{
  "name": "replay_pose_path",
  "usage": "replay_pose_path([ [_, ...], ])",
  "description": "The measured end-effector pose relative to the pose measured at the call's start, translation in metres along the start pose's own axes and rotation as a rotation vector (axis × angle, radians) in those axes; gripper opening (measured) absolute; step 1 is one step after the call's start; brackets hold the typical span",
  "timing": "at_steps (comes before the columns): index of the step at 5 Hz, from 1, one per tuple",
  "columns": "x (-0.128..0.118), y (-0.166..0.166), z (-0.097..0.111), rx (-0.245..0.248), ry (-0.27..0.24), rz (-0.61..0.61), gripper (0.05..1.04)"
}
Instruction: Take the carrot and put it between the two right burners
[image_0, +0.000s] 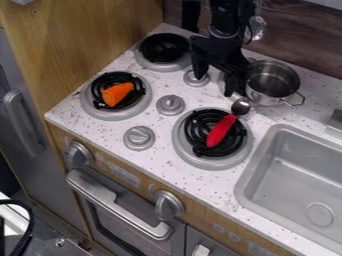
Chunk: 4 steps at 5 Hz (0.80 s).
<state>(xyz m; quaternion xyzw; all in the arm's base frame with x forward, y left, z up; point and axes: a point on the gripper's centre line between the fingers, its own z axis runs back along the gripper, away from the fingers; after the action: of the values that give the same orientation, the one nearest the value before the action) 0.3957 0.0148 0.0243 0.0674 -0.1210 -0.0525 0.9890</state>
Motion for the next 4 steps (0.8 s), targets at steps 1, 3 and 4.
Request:
replay_pose_path([
  [1,-0.01,-0.004,-0.015,-0.006,0.045,-0.006,0.998],
  [3,-0.051,0.066,-0.031,0.072,0.121,0.121,0.997],
  [4,-0.062,0.096,-0.033,0.106,0.122,0.171,0.997],
])
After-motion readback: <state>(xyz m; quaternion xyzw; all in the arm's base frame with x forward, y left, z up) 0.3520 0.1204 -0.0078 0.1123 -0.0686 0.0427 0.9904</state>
